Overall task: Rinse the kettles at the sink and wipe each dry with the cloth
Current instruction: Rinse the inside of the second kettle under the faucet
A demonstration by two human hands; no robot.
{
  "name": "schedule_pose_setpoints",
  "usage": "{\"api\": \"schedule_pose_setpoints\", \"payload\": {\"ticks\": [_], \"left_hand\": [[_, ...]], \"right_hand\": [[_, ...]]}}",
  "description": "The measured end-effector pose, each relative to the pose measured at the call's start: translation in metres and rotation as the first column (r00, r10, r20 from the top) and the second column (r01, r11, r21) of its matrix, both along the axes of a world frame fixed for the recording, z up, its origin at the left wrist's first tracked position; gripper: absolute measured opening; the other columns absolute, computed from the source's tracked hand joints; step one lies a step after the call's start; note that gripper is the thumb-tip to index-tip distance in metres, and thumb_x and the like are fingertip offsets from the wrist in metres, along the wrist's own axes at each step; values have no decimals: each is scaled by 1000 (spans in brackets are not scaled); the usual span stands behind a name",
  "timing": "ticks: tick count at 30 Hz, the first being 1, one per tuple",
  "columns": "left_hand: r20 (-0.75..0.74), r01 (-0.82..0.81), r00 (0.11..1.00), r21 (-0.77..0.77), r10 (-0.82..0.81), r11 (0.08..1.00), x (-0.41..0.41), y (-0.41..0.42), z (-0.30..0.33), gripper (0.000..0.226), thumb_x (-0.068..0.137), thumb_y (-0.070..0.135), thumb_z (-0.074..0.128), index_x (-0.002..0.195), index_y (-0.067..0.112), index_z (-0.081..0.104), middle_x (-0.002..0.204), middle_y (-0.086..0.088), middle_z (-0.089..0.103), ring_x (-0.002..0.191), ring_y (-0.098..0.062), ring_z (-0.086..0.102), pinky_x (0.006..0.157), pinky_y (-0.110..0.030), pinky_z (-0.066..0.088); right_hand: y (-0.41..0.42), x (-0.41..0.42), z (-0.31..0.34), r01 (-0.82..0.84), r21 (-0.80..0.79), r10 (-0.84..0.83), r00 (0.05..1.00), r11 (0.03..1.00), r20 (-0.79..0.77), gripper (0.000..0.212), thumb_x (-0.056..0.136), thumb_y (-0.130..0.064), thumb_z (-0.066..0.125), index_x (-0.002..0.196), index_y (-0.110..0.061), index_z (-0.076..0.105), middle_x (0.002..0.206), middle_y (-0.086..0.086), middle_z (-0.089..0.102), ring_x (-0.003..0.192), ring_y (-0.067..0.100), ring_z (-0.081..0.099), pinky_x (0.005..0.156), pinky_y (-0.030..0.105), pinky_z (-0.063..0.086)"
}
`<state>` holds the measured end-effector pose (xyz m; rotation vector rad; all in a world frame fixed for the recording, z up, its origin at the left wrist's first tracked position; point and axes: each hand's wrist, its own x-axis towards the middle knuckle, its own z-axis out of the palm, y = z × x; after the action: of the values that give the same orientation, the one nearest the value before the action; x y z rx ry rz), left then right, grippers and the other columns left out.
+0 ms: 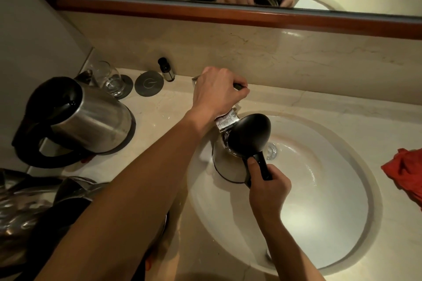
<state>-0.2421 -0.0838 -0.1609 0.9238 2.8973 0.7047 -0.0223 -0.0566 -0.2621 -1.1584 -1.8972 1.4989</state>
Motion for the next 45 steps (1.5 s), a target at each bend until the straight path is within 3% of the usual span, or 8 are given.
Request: {"api": "schedule_pose_setpoints", "payload": {"ticks": [5,8,12,18,27,33,41,45], "left_hand": [[12,7,1000,1,-7,1000,0,1,0,22,86,45,62,96,35,78,86,4,76,91,-24,63,73,-29,36],[18,4,1000,-8,-4,1000,-1,1,0,22,85,46,61,95,36,78,85,5,76,91,-25,63,74,-30,42],[28,-2,1000,0,2,1000,0,0,0,21,84,44,62,94,35,78,83,4,76,90,-26,64,77,-32,46],[22,0,1000,2,0,1000,1,1,1,20,84,44,63,93,34,79,82,4,75,89,-25,64,74,-30,40],[24,-6,1000,0,6,1000,1,1,2,20,84,45,64,92,35,78,84,4,76,91,-27,63,78,-32,43],[15,2,1000,-3,-2,1000,2,1,4,20,85,44,63,93,35,79,84,3,76,91,-26,63,80,-31,39],[15,0,1000,11,0,1000,2,0,4,20,85,43,63,93,34,79,83,2,76,90,-27,63,81,-31,40],[13,0,1000,11,0,1000,3,1,4,20,86,43,63,94,34,79,84,3,76,90,-26,63,80,-29,37]], "right_hand": [[6,1,-1,-1,-14,0,1000,1000,-13,72,74,-59,67,59,9,47,59,29,37,55,20,30,53,36,28],[9,2,-5,3,-65,-3,1000,998,5,75,72,-60,71,62,11,48,60,31,39,56,22,34,52,47,41],[15,7,-12,-14,-105,19,999,994,49,101,62,-89,69,67,11,54,65,36,49,55,40,48,59,61,53],[17,5,-8,-69,-50,72,996,996,60,70,72,-57,70,65,11,56,63,35,52,58,46,52,59,56,51],[21,8,-5,-145,-101,148,989,984,23,71,69,-54,68,66,15,52,61,35,48,58,21,42,60,35,36],[22,8,-3,-130,-165,132,991,978,1,72,66,-54,70,65,14,44,58,11,37,58,21,34,60,37,35],[24,7,0,-145,-131,146,989,981,-6,73,67,-54,68,65,15,44,57,12,35,58,21,32,59,35,30],[23,6,1,-143,-135,145,989,981,5,74,67,-56,68,65,15,45,57,27,36,58,21,33,59,36,30]]}}
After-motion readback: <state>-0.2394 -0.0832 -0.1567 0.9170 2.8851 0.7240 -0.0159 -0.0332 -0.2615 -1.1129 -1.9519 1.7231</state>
